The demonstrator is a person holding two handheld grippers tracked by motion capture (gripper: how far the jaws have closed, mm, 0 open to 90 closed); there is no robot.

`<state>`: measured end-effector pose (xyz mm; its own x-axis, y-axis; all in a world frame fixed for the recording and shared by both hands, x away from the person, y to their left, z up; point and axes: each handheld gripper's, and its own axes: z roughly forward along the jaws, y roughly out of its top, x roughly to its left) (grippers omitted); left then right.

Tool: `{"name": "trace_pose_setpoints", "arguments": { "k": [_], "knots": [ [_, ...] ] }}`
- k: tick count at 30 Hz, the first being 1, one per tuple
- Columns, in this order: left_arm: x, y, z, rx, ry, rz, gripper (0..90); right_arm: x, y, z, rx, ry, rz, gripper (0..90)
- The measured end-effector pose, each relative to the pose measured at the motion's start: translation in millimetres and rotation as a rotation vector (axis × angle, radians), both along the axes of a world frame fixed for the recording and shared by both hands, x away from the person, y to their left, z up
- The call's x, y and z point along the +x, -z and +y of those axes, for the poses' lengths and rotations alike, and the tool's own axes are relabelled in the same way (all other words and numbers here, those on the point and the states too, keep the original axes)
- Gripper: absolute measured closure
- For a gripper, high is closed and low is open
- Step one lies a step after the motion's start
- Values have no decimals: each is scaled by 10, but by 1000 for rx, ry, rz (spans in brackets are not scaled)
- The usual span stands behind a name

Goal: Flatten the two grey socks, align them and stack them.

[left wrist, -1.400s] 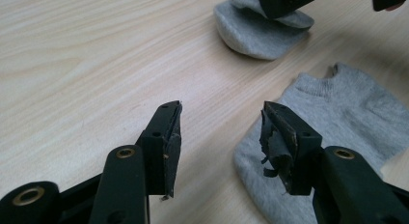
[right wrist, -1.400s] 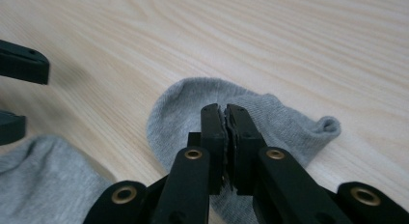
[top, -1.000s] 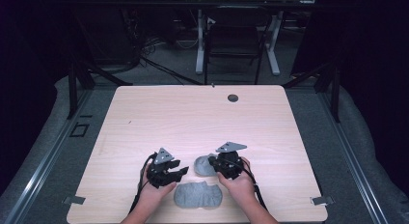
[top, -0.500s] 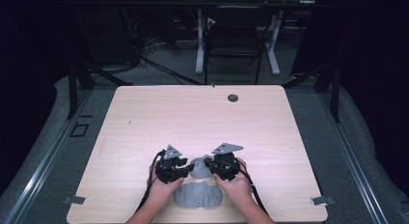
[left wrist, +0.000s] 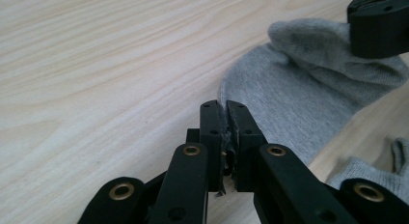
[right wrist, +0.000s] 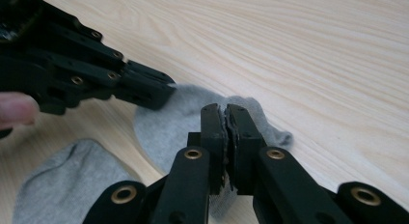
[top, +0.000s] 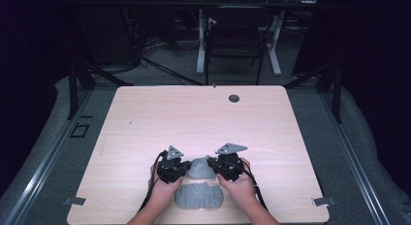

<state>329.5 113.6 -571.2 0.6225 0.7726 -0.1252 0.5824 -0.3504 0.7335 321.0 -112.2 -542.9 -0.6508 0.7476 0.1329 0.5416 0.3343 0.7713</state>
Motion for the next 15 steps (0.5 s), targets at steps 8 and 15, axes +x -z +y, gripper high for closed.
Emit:
{"name": "trace_pose_setpoints", "arguments": {
  "k": [8, 15],
  "knots": [
    [-9, -12, 102, 9, -24, 2, 874, -8, 12, -185, -33, 34, -6, 862],
    [-18, 20, 143, 26, -31, 10, 874, -37, 196, -310, -63, 77, 54, 858]
  ]
}}
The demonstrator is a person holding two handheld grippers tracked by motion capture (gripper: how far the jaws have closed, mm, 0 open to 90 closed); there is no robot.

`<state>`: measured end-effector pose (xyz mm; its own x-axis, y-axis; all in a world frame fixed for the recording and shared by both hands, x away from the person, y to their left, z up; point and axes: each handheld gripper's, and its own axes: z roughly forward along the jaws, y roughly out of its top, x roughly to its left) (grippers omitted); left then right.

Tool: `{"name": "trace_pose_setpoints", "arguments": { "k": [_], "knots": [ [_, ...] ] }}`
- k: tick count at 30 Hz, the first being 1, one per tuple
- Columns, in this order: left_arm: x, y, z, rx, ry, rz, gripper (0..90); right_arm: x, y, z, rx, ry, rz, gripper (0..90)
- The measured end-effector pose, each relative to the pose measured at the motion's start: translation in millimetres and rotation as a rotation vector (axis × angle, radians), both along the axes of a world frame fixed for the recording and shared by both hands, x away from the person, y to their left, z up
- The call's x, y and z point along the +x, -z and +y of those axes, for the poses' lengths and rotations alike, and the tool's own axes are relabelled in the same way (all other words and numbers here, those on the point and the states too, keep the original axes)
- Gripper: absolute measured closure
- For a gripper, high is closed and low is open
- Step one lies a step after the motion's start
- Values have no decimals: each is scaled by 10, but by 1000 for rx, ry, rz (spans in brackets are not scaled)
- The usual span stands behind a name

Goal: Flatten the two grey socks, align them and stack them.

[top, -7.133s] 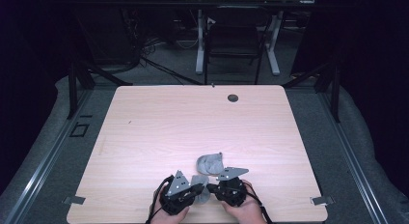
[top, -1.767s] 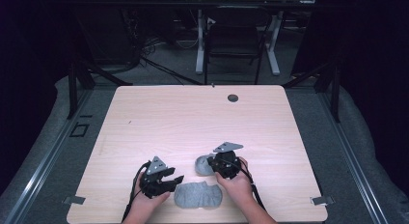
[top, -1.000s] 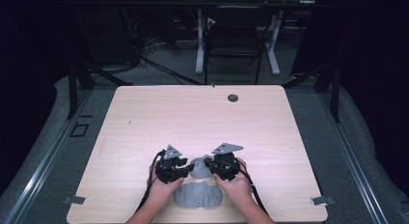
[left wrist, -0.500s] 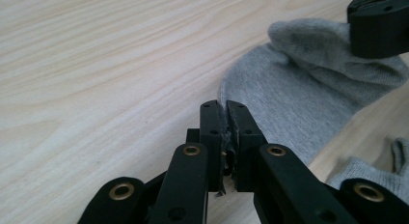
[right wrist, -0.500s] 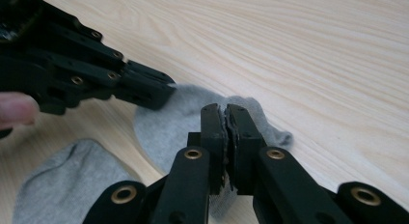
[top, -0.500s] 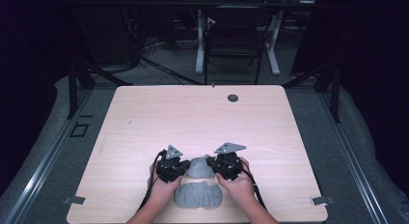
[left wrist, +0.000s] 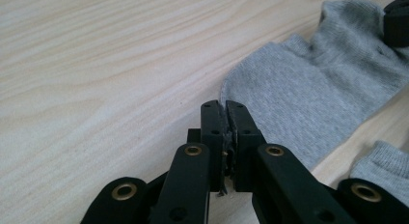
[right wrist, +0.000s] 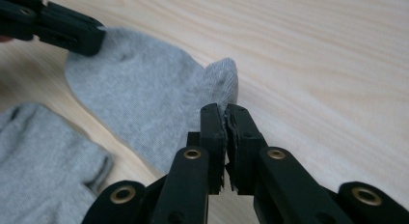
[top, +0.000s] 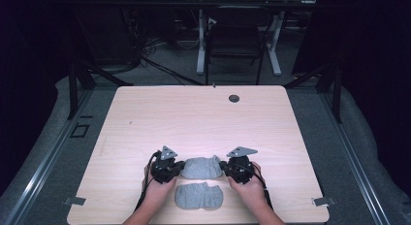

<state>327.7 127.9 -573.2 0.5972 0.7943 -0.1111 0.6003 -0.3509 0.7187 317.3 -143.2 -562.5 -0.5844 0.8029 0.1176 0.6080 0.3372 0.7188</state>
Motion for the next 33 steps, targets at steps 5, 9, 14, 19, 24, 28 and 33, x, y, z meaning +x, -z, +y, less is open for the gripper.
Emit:
{"name": "trace_pose_setpoints", "arguments": {
  "k": [5, 9, 14, 19, 24, 28, 33],
  "knots": [
    [-19, 13, 7, 7, 0, 2, 874, -17, 38, -8, -23, 3, 16, 849],
    [-31, -3, 22, -4, 9, -5, 847, -25, 28, -46, -14, 16, 12, 772],
    [-26, -82, 55, -28, -8, -27, 796, -10, -107, -60, 35, 24, -40, 764],
    [20, -97, 10, -26, 15, -12, 792, 33, -127, 90, 15, -49, -43, 763],
    [52, -34, -43, 14, 17, 2, 818, 104, -16, 168, -45, -55, -19, 793],
    [51, -4, -54, 28, 24, 9, 871, 137, 80, 144, -62, -30, 7, 815],
    [43, -6, -42, 51, 28, 13, 887, 129, 131, 82, -50, -12, 16, 831]
  ]
}}
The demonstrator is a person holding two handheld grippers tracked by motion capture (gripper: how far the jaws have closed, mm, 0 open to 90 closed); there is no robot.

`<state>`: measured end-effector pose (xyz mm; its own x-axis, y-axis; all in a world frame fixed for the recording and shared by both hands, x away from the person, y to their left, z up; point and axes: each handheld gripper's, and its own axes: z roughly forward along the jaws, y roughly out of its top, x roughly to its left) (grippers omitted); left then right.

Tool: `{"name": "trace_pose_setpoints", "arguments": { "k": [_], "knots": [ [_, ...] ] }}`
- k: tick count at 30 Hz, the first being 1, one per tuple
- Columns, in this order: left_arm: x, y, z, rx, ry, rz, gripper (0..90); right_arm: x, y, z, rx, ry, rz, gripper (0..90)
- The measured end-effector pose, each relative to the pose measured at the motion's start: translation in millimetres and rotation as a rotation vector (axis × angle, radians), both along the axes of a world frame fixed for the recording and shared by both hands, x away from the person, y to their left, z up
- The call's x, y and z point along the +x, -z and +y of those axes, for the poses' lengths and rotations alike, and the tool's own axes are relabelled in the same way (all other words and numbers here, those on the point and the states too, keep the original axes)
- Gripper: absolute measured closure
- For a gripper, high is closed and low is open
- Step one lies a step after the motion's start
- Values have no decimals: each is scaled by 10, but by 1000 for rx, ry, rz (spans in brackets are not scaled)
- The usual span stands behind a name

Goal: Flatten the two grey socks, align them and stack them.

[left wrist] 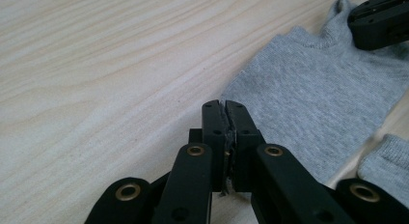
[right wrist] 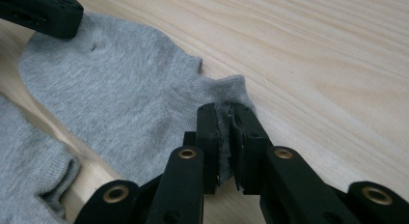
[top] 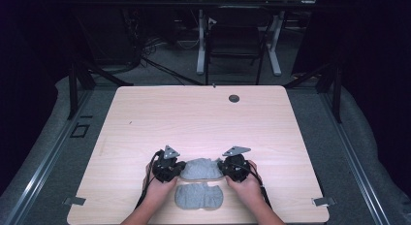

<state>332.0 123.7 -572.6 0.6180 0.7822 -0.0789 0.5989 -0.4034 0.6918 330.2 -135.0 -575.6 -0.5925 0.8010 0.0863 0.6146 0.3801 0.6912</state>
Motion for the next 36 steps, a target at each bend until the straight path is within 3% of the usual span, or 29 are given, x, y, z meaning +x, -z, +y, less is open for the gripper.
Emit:
{"name": "trace_pose_setpoints", "arguments": {
  "k": [4, 12, 21, 25, 36],
  "knots": [
    [-2, 10, 30, 9, -4, -2, 889, -8, 3, -26, 5, 14, 3, 844],
    [-13, 0, 37, -12, 6, -7, 885, -16, -9, -10, 24, 14, 13, 810],
    [-25, -23, 45, -28, 12, -12, 883, 4, -159, -32, 46, 2, -37, 732],
    [-19, -28, 54, -26, 16, -15, 882, 54, -148, -80, 42, 5, -4, 687],
    [-9, -32, 75, -29, 12, -7, 884, 78, -78, -94, 37, 8, 41, 709]
  ]
}}
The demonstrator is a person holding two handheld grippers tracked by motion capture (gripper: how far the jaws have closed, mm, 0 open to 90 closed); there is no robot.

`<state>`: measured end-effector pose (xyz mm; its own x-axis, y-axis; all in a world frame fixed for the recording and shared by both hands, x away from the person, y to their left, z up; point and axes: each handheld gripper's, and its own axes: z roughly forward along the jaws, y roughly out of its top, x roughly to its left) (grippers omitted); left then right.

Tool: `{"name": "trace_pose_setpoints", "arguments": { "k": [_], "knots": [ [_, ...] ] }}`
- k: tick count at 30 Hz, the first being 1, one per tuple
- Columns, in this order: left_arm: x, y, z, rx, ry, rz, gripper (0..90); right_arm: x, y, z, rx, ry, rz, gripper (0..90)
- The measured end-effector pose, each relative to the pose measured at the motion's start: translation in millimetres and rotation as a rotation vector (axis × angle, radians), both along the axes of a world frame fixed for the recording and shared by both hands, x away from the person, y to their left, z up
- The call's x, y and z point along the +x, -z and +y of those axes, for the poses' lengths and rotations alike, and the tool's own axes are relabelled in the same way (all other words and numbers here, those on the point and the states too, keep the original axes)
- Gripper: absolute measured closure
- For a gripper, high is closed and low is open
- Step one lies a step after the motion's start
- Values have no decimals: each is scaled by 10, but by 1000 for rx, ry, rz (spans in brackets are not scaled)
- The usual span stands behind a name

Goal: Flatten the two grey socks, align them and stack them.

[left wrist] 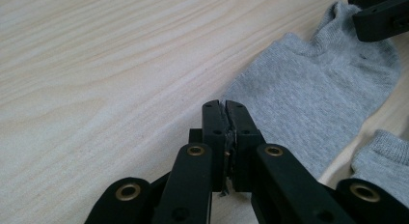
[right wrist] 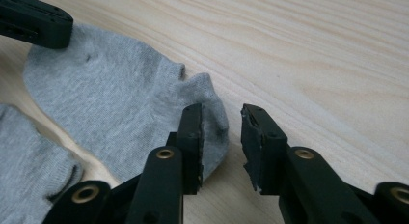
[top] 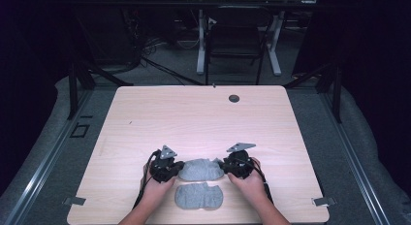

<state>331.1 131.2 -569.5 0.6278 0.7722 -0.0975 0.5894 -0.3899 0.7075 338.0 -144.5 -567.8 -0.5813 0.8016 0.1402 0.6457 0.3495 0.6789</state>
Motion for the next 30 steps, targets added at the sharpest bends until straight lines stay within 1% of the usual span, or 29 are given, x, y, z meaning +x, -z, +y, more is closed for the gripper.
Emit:
{"name": "trace_pose_setpoints", "arguments": {
  "k": [2, 5, 7, 8, 9, 14, 19, 21, 22, 24, 29, 30],
  "knots": [
    [1, 3, 2, -7, -2, 3, 884, 1, 5, -2, 1, 0, 7, 743],
    [0, -1, 8, -10, -3, 3, 885, -11, -4, 1, -10, -6, 9, 820],
    [-1, -6, 15, -12, -3, 3, 885, -21, -15, 4, -10, -10, 10, 850],
    [0, -8, 20, -10, -2, -4, 885, -25, -19, 4, -9, -10, 7, 860],
    [-1, -13, 25, -15, -1, 2, 885, -25, -21, 2, -6, -12, 1, 865],
    [-8, -44, 42, -27, -5, -2, 885, -48, -57, -3, 7, -19, -12, 875],
    [-39, -111, 66, -38, 2, -15, 886, -91, -141, 8, 22, -23, -26, 876],
    [-62, -150, 74, -46, 2, -21, 885, -115, -186, 13, 28, -29, -43, 876],
    [-68, -174, 83, -38, 10, -29, 886, -125, -209, 15, 28, -32, -51, 876],
    [-95, -216, 89, -44, 14, -33, 886, -147, -251, 17, 31, -36, -65, 876],
    [-179, -304, 116, -48, 32, -49, 886, -223, -319, 5, 43, -50, -69, 875],
    [-193, -314, 126, -43, 42, -51, 886, -243, -325, 4, 46, -55, -70, 875]
  ]
}}
